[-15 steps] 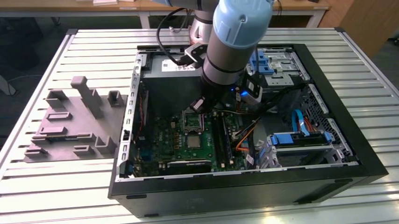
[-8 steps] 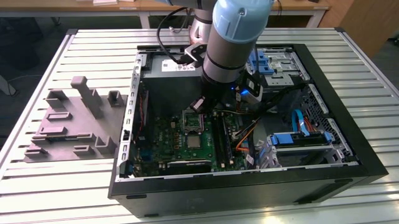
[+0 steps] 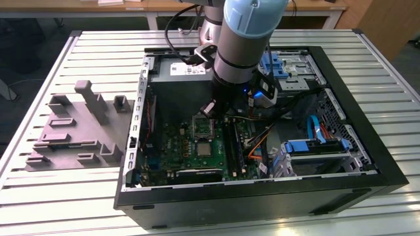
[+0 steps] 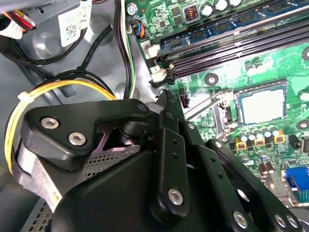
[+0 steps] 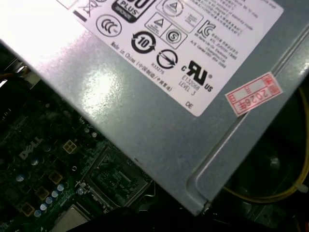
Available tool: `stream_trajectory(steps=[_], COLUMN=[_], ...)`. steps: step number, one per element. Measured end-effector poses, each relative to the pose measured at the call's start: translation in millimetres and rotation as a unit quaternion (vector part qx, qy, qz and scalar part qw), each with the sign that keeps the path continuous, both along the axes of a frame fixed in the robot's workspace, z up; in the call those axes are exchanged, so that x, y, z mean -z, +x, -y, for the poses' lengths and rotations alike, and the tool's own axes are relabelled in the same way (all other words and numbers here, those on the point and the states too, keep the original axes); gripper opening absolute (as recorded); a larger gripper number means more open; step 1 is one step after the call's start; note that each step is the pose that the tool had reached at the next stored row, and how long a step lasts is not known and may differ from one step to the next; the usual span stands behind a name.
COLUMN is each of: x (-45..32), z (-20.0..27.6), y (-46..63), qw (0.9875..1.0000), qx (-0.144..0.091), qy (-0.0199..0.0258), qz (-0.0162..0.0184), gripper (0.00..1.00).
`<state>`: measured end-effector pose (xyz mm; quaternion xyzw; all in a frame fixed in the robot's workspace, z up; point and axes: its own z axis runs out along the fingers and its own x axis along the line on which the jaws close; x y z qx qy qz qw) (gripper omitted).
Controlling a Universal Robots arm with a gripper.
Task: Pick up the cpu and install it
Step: 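Close the cpu cover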
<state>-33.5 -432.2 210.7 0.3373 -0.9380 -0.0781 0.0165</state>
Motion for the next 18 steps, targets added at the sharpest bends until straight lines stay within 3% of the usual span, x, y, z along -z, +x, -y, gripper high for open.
stream_trajectory(steps=[9,14,18], x=[-8.4,-10.7,-12.3], z=[-0.6,-0.7,-0.7], y=[0.0,-0.4,-1.6], qw=[0.9999,0.9998,0.9998], qx=[-0.002,-0.004,-0.005], qy=[-0.0112,-0.0198,-0.0212], qz=[0.0001,0.0,0.0004], gripper=[0.11,0.11,0.11])
